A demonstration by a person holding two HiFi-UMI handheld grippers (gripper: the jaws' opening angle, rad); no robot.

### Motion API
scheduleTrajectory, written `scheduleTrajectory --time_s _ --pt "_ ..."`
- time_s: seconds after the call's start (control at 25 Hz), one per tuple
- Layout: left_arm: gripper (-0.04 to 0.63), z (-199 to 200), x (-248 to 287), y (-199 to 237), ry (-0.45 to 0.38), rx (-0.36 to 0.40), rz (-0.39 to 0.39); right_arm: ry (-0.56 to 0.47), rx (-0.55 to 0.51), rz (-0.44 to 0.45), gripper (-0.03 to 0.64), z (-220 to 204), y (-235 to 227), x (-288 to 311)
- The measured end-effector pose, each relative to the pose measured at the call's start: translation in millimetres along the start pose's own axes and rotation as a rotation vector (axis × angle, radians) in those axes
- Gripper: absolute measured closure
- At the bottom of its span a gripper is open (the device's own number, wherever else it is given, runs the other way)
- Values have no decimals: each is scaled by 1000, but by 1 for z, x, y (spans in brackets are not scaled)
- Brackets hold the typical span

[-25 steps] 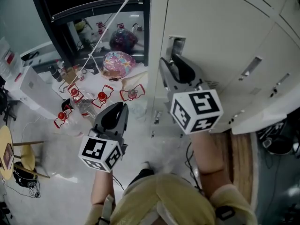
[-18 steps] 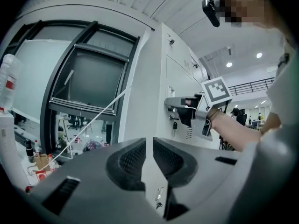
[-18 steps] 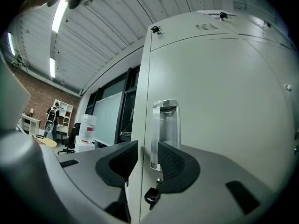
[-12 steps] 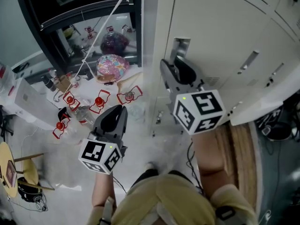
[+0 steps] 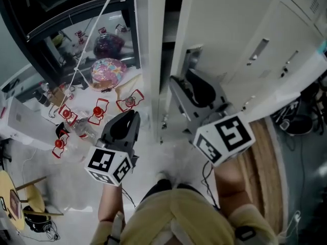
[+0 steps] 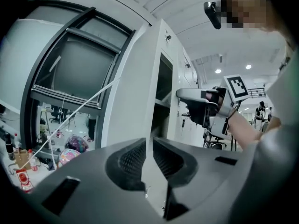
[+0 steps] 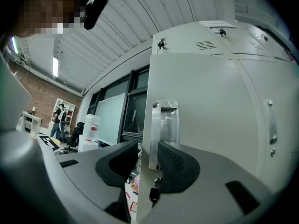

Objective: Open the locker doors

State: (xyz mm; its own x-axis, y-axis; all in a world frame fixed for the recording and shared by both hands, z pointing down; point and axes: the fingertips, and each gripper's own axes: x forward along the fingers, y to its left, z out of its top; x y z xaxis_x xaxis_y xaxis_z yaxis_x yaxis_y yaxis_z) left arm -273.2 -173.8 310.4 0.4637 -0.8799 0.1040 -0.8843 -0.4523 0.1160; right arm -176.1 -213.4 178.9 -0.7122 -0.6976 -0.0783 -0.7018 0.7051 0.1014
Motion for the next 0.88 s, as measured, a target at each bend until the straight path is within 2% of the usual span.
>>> scheduleTrajectory --time_s 0.32,0.64,0.88 --pt "569 3 13 -41 5 0 -62 -4 -34 3 505 5 -1 -61" --pt "569 2 11 -100 0 10 -147 -18 33 -5 503 6 -15 -126" --pt "569 4 6 -131 -5 24 -165 -33 70 -85 495 5 -46 -175"
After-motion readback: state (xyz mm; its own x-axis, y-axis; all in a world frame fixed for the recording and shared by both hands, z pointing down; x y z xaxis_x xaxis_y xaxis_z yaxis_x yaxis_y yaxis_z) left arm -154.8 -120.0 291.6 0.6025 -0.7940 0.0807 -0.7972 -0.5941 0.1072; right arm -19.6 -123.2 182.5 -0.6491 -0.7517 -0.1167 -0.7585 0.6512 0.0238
